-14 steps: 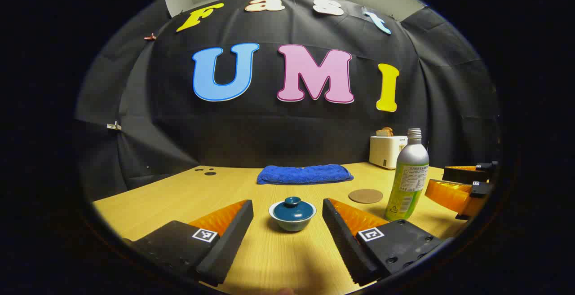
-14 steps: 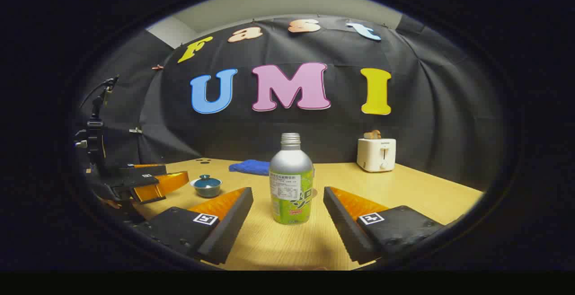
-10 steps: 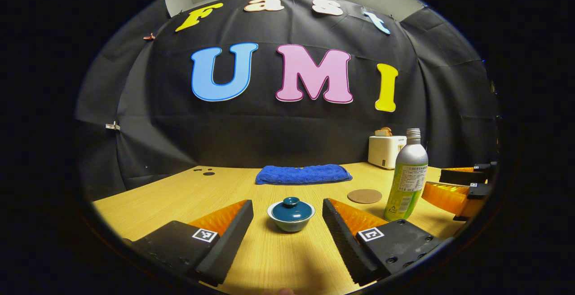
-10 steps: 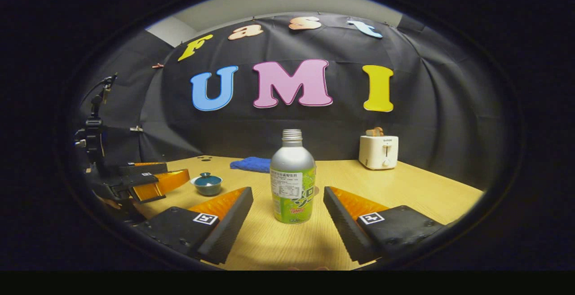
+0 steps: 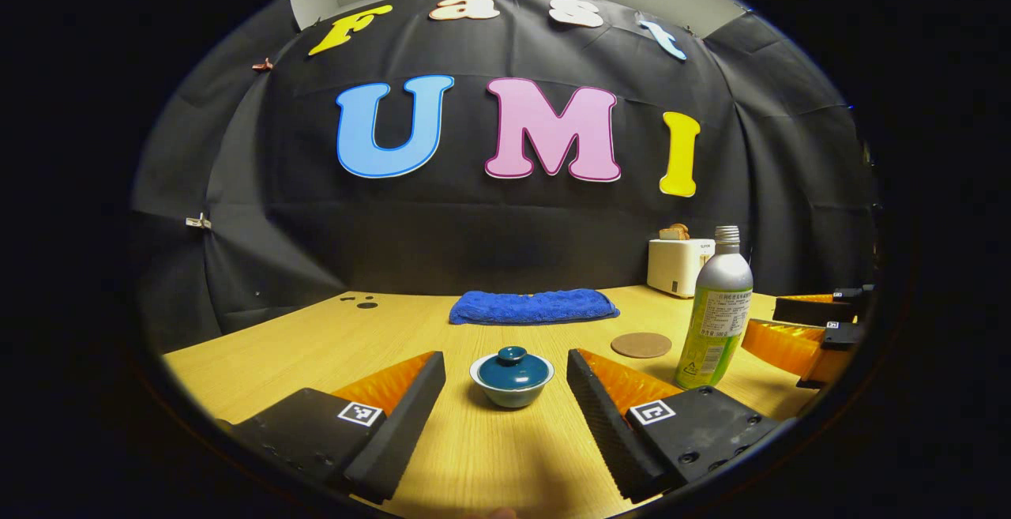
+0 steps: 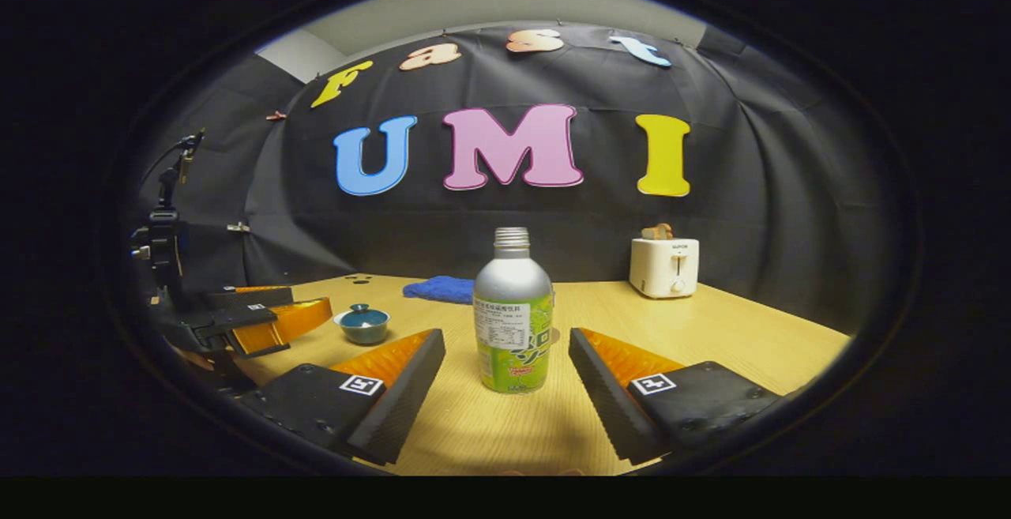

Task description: Open the teacup lid with one hand, grasp the water bottle and pour water into the teacup with the other hand; after pouring, place the water bottle on the coaster and then close the teacup lid.

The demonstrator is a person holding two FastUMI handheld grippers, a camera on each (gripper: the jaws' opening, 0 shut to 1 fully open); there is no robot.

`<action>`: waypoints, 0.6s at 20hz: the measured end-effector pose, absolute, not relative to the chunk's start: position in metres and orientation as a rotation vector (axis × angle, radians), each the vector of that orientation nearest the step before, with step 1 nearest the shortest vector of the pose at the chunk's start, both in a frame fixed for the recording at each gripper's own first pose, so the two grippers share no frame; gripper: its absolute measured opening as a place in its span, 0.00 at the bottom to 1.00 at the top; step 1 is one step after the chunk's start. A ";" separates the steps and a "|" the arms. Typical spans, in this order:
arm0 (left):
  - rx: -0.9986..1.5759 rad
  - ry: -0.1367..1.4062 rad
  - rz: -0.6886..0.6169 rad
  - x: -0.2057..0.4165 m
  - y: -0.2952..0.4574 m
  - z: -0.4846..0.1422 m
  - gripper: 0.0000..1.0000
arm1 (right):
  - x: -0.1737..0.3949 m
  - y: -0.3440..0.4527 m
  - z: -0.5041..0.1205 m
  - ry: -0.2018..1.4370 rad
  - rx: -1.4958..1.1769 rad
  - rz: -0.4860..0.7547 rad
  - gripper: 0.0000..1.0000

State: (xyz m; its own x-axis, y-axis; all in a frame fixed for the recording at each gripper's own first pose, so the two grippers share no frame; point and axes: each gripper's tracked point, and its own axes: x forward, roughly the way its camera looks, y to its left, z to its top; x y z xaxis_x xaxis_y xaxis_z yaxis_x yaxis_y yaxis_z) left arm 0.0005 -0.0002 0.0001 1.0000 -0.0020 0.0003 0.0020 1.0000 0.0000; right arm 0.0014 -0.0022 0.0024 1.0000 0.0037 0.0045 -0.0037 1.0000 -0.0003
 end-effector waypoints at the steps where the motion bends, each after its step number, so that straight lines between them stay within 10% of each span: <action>1: 0.000 0.000 -0.002 0.001 -0.001 0.000 0.98 | 0.001 -0.002 0.002 -0.004 0.000 0.004 0.98; 12: 0.004 0.001 -0.023 0.031 0.003 0.000 0.98 | 0.007 -0.002 0.002 -0.006 -0.002 0.006 0.98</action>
